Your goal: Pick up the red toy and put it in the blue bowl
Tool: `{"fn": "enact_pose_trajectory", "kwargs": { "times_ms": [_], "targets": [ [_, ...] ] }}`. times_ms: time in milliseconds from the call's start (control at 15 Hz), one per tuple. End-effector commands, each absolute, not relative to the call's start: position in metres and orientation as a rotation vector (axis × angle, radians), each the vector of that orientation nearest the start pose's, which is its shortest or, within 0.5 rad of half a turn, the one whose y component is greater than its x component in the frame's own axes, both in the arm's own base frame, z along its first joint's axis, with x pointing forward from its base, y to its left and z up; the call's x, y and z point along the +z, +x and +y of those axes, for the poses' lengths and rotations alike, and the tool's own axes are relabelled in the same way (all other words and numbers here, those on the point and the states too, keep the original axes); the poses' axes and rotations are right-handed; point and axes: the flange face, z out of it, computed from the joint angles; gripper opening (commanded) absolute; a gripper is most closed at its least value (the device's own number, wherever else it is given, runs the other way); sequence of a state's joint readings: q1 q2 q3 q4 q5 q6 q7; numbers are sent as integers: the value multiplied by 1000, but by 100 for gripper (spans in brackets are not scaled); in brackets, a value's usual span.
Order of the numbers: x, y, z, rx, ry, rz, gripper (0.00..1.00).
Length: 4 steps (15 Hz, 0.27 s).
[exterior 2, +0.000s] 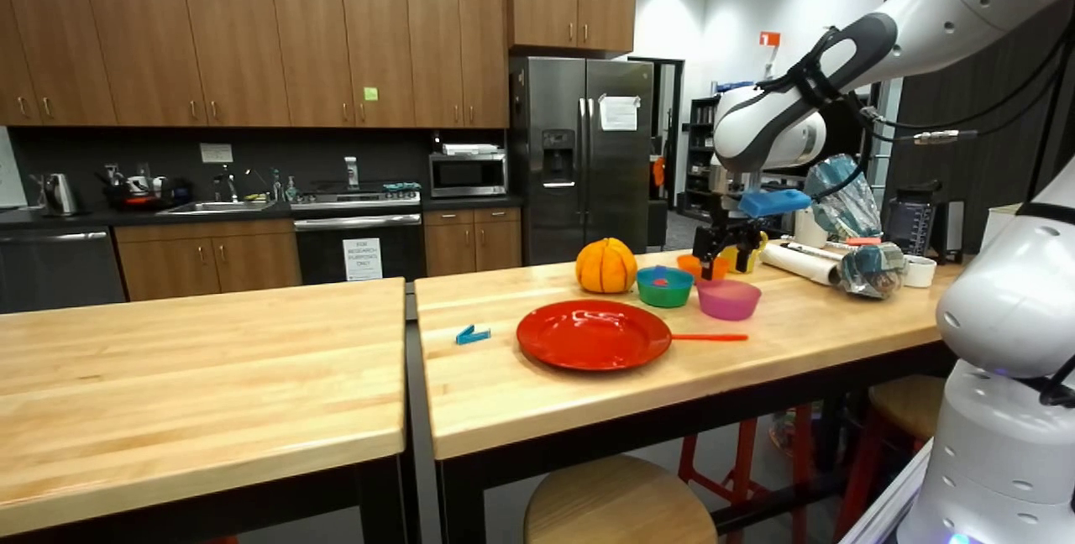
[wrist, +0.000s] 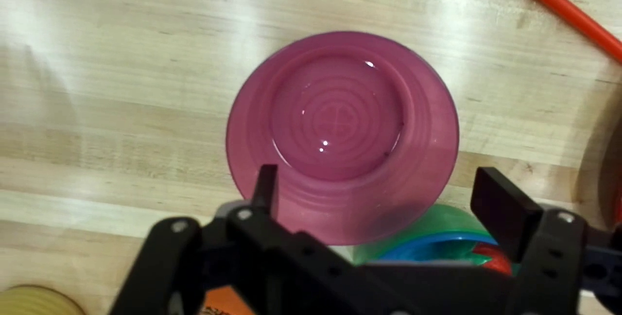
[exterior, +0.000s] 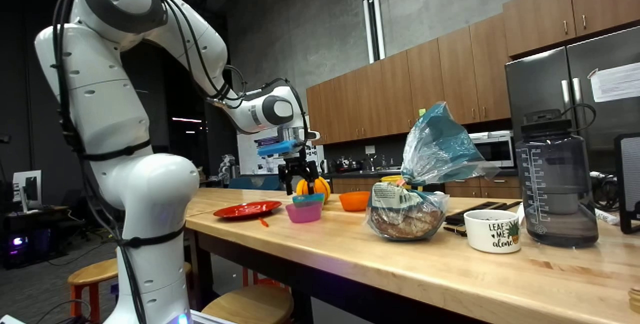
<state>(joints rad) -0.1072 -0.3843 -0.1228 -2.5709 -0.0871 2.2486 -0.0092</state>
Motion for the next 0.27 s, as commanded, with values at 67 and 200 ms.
{"fn": "enact_pose_trajectory", "kwargs": {
  "times_ms": [67,200],
  "targets": [
    [407,383,-101,-94,-3140,228,100],
    [408,379,-104,-90,-3141,248,100]
  ]
}}
